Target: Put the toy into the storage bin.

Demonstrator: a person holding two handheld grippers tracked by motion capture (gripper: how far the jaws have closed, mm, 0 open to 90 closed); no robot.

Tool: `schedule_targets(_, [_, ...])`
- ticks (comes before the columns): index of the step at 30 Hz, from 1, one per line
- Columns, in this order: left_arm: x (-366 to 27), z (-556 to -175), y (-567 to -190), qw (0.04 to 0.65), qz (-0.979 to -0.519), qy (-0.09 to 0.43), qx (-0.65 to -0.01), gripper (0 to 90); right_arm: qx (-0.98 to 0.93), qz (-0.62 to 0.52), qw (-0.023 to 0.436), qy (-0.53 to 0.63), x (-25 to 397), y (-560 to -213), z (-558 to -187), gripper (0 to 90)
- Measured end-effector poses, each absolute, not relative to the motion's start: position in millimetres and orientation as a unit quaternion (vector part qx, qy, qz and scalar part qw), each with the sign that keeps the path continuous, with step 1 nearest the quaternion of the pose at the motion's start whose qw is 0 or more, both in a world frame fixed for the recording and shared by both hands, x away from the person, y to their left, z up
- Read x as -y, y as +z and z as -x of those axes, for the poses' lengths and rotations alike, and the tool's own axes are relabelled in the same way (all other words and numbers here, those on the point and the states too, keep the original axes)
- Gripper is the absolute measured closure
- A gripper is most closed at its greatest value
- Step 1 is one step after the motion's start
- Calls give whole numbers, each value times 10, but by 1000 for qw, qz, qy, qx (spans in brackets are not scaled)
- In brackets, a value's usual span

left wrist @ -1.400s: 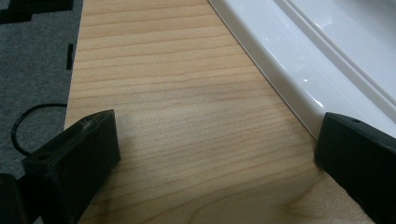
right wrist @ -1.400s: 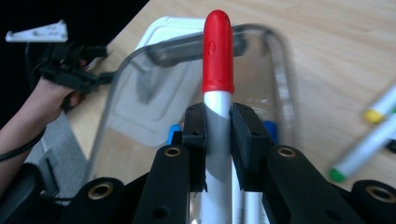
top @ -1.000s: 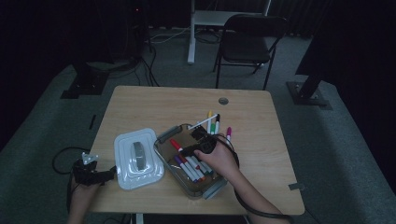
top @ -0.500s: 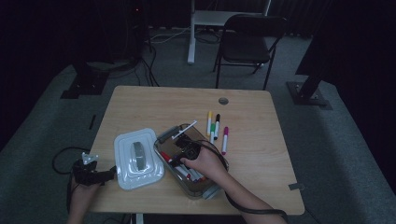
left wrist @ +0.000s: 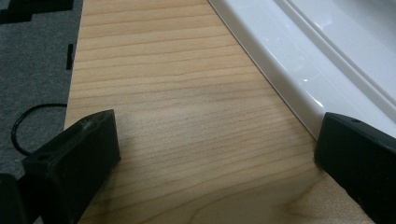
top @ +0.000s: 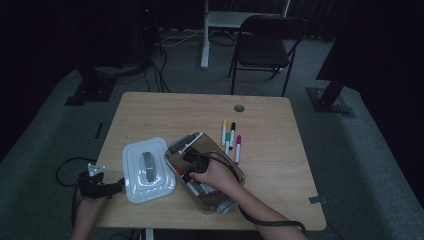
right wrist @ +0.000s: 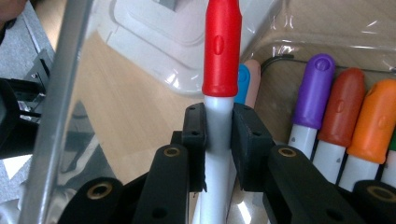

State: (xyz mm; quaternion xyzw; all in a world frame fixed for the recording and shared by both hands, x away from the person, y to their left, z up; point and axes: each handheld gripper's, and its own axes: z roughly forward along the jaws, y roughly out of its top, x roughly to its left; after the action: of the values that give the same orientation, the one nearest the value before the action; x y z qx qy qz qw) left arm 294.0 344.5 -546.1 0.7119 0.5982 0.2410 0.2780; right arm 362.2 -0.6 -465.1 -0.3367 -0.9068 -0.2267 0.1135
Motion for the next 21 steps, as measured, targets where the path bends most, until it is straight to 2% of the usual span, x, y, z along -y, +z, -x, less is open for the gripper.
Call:
schedule_targets(12, [-3447,-2940,-5460,277,-713,241,-597,5,910,322,95,-245,109,-4535,-3603,684])
schedule_targets(19, [-3445,-2941,-5461,278,-712,242,-598,5,893,330,87,-294,403,-4271,-3629,668])
schedule_targets(21, [-3445,-2941,-5461,278,-712,242,-598,6,878,343,80,-324,623,-4114,-3670,659])
